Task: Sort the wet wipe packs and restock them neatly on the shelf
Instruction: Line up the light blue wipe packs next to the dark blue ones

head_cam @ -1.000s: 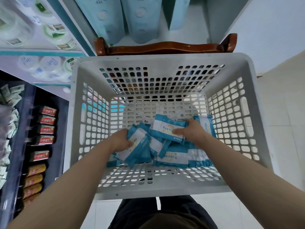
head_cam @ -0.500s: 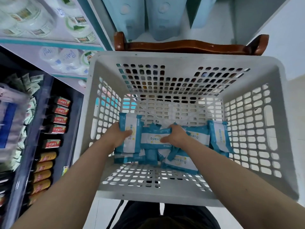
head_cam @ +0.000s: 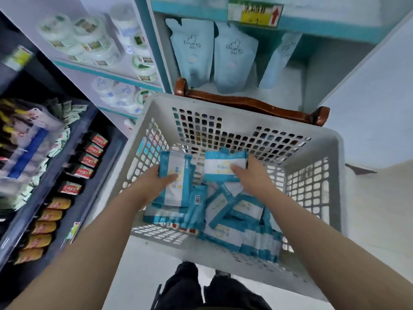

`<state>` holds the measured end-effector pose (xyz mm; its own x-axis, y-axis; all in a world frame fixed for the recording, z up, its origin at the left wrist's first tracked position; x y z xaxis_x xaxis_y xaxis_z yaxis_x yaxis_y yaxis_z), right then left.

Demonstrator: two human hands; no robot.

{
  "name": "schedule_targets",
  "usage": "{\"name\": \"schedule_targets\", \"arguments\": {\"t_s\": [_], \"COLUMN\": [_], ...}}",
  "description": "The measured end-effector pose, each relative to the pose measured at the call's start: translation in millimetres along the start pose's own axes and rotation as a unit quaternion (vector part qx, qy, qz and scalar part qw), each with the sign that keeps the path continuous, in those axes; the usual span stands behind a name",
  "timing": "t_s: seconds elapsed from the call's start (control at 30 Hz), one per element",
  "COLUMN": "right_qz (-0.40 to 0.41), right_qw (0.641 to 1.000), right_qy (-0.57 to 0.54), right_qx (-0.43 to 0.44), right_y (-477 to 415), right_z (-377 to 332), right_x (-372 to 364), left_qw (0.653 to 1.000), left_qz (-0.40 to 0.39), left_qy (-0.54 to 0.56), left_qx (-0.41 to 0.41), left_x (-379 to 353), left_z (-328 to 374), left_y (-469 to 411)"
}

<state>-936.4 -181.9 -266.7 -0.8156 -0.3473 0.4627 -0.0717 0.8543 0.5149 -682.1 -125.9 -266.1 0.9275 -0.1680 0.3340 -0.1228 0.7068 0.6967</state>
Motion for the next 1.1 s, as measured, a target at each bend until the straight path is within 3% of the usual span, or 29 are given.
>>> {"name": "schedule_targets", "arguments": {"t_s": [0.17,0.33,0.43,0.8,1.1], "right_qz": [0.009,-0.039,-0.082,-0.198,-0.219], "right_qw": [0.993,0.976,0.963,0.912,0.896], "right_qy": [-0.078,-0.177,-0.203,-0.152,-0.142], "right_qx": [0.088,0.123,0.155,0.327,0.361], "right_y": [19.6,29.9,35.2,78.9,88.6], "right_z": [-69.4,-148.9,-208.1,-456.0,-615.3], "right_x": [21.3,-5.9,-39.6,-251.1,-418.7], "left_qw": [0.98,0.958,0.942,0.827,0.79], "left_qz": [0.05,0.113,0.193,0.461,0.496], "left_qy": [0.191,0.24,0.24,0.262,0.301], "left_qx": [-0.04,-0.113,-0.135,-0.187,-0.197], "left_x": [26.6,90.0,145.2,411.7,607.5], "left_z": [24.0,34.5,30.2,-70.9,-137.8], "left_y": [46.6,101.1,130.2,211.7,234.1]}}
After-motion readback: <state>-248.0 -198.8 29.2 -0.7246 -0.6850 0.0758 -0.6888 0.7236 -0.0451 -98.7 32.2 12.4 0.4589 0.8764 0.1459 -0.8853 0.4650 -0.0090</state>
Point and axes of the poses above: each hand's wrist, its own y-axis away from the middle knuckle, its own x-axis out of the back of the hand, z = x × y, the point moved 6 cm from there along -y, towards the middle knuckle, and after that the axes turned 2 degrees about -z, right-handed, at the moved point
